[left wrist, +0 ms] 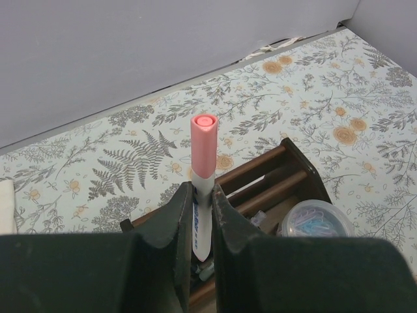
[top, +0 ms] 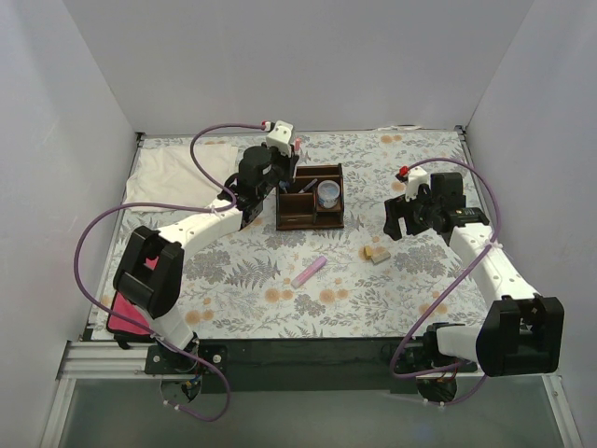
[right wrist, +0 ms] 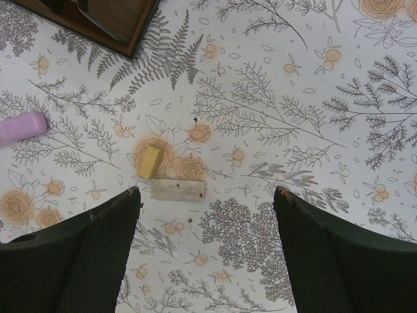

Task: Sort the stationery into containers
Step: Place the pen in the storage box.

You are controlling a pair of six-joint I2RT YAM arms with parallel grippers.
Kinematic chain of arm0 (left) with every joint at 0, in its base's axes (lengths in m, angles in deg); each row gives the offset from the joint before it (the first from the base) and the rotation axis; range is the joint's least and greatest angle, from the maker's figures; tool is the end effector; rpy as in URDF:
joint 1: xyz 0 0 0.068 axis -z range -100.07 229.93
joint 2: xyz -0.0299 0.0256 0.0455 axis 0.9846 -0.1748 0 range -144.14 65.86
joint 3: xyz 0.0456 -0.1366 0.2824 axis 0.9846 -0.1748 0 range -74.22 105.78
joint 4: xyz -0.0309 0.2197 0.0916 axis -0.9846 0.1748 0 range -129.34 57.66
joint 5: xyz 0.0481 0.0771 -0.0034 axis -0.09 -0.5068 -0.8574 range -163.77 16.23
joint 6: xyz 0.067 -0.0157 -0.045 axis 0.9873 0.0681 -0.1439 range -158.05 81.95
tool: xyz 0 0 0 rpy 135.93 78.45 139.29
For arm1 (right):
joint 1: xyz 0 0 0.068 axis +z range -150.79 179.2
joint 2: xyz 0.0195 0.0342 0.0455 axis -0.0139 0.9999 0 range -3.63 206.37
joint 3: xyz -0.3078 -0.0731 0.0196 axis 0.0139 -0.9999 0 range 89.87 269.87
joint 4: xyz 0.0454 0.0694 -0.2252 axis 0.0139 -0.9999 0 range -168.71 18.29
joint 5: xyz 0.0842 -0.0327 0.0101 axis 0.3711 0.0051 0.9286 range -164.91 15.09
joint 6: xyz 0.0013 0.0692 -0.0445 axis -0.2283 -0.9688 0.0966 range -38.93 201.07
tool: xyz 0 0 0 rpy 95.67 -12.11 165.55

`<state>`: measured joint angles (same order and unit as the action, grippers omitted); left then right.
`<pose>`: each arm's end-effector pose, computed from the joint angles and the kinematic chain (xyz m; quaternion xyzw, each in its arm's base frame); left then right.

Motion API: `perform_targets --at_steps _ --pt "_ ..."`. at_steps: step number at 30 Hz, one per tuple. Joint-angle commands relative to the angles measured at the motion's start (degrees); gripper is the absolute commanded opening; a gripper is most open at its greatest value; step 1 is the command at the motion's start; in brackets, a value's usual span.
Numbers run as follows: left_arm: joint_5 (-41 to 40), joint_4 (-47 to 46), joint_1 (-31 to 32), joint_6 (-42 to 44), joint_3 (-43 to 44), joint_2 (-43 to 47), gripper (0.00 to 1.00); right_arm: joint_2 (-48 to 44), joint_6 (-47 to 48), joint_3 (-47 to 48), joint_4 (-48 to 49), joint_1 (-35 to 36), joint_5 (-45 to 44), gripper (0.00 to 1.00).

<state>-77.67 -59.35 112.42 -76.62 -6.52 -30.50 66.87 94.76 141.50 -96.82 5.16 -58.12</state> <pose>0.3583 -0.2223 0.3453 -0.0624 0.7557 -0.3575 0.5451 0.2452 0.0464 0.2912 -0.2116 0.8875 0.1080 0.3949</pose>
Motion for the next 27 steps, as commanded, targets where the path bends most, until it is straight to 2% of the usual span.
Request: perform_targets --at_steps 1,18,21,27 --pt "-0.6 -1.0 -0.1 0.2 -1.3 -0.1 0.00 0.4 -0.2 1.4 1.5 -0.3 1.0 0.88" --pt "-2.2 -4.2 -0.1 0.4 -3.9 -3.0 0.00 1.0 0.1 1.5 0.9 -0.4 1.0 0.88" --pt "-3.1 -4.1 0.0 0.2 -3.8 -2.7 0.18 1.5 0.2 2.2 0.9 -0.4 1.0 0.88" --pt "-3.4 -3.9 0.0 0.5 -3.7 -1.8 0.27 2.7 0.5 2.8 1.0 -0.5 1.2 0.88"
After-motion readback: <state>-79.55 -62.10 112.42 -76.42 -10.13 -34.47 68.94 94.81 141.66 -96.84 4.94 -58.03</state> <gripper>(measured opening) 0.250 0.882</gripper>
